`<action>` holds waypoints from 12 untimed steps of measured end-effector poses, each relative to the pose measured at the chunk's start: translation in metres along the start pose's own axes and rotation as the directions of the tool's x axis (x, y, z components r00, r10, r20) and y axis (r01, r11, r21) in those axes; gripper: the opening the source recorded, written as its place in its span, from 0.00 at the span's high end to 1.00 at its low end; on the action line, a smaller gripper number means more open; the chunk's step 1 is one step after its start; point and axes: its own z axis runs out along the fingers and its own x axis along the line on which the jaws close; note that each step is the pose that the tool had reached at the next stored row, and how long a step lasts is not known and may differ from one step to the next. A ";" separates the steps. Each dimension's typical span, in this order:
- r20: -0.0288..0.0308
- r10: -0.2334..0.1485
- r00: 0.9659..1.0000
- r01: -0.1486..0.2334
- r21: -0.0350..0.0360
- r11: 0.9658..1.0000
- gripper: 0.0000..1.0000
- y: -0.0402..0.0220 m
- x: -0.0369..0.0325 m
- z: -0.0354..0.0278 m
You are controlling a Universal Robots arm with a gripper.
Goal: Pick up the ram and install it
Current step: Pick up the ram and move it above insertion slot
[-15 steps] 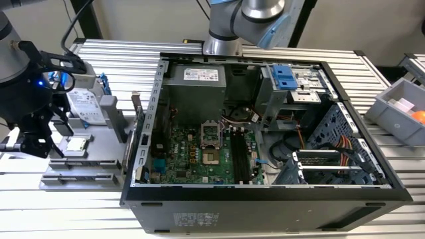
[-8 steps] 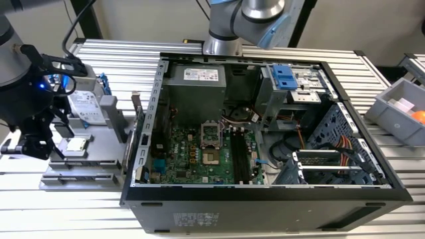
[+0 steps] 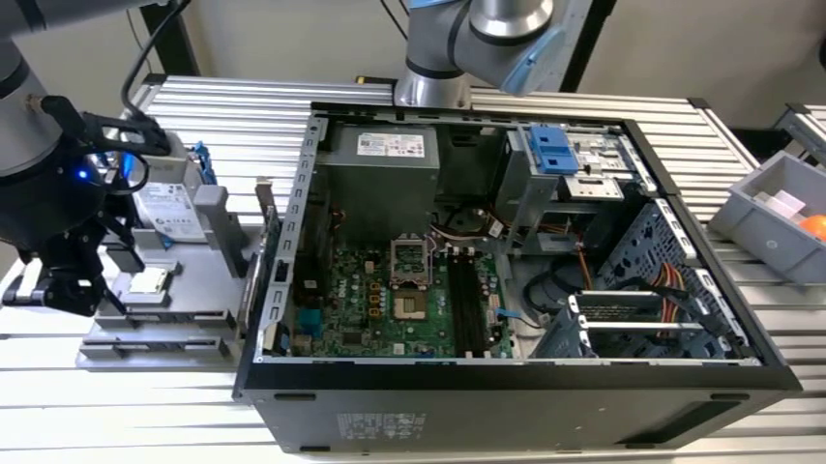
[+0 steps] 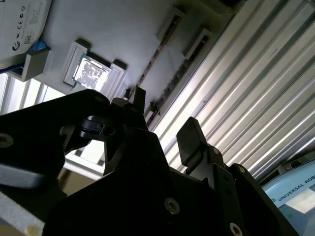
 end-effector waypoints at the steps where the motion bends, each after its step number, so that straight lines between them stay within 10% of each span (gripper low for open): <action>1: 0.000 0.000 1.000 0.000 0.000 1.000 0.00 0.0000 0.0004 0.0006; 12: -0.001 0.002 1.000 -0.002 0.000 1.000 0.00 -0.0002 0.0013 0.0071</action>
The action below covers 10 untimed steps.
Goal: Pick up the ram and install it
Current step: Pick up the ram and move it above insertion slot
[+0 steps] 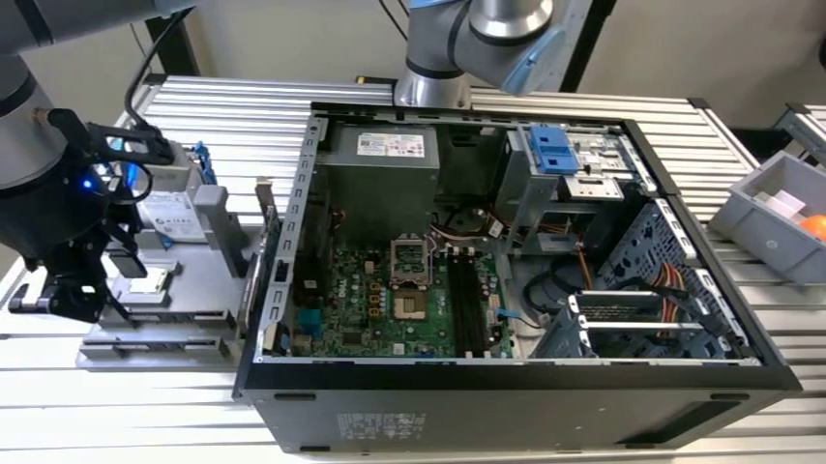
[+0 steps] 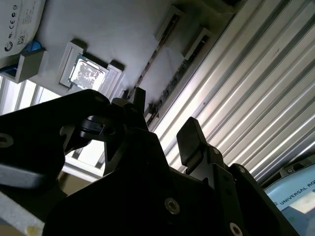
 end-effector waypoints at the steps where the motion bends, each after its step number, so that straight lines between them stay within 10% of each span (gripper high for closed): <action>1: 0.000 0.000 1.000 0.000 0.000 1.000 0.00 0.0000 0.0000 0.0005; 10: -0.002 0.003 1.000 -0.003 0.000 1.000 0.00 -0.0001 0.0001 0.0058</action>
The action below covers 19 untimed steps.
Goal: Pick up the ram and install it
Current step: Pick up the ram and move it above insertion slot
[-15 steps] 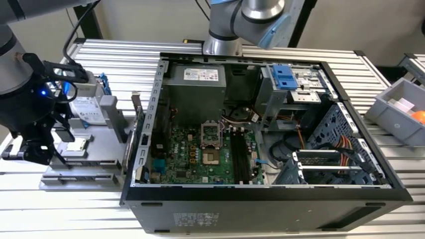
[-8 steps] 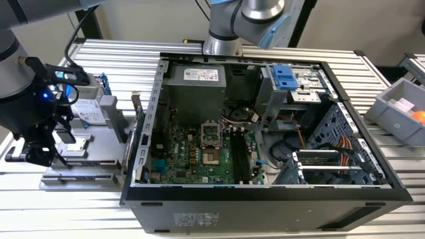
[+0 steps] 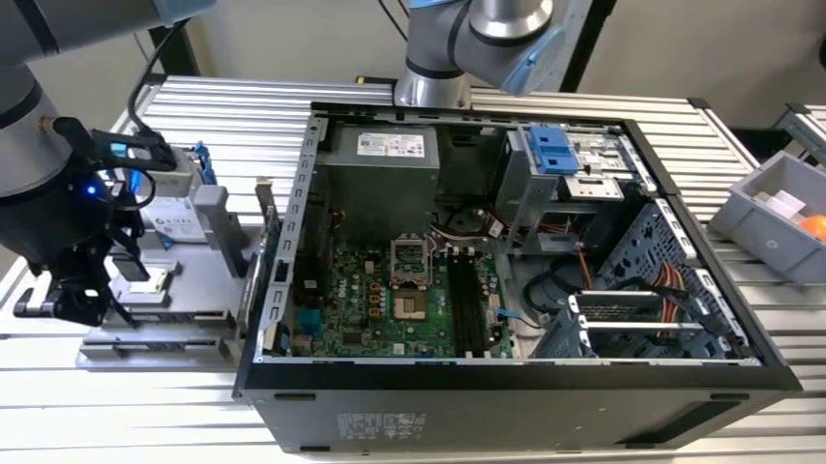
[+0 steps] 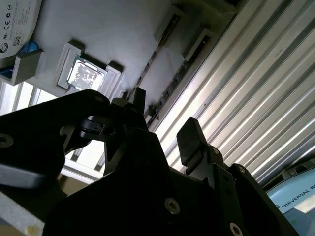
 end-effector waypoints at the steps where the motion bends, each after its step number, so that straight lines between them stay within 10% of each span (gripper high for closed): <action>1: 0.000 0.000 1.000 0.000 0.000 1.000 0.00 0.0000 0.0000 0.0007; 19: -0.003 0.001 1.000 -0.001 0.000 1.000 0.00 -0.0001 0.0006 0.0126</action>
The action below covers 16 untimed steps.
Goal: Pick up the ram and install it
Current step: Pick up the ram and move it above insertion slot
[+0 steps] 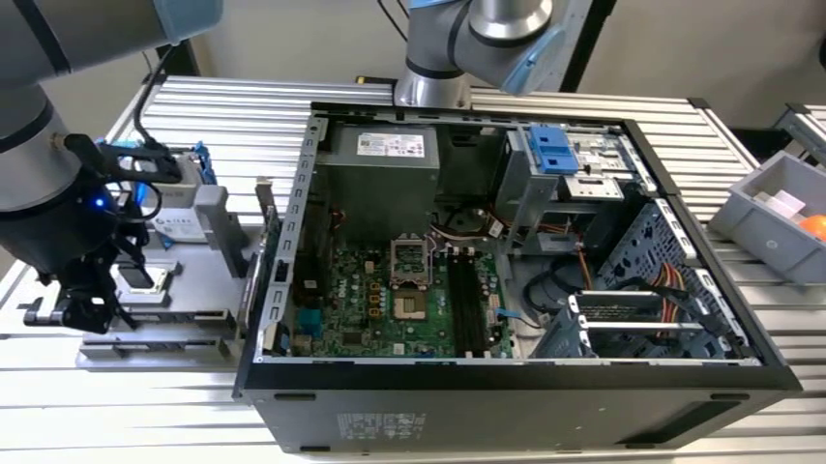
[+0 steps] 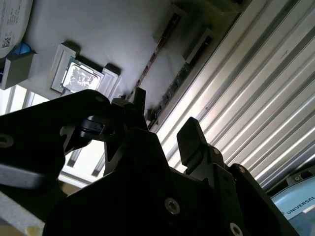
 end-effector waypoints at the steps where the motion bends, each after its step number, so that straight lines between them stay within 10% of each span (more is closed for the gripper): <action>1: 0.000 0.000 1.000 0.000 0.000 1.000 0.00 0.0000 0.0002 0.0005; 16: -0.003 0.001 1.000 -0.001 0.000 1.000 0.00 -0.0003 0.0067 0.0078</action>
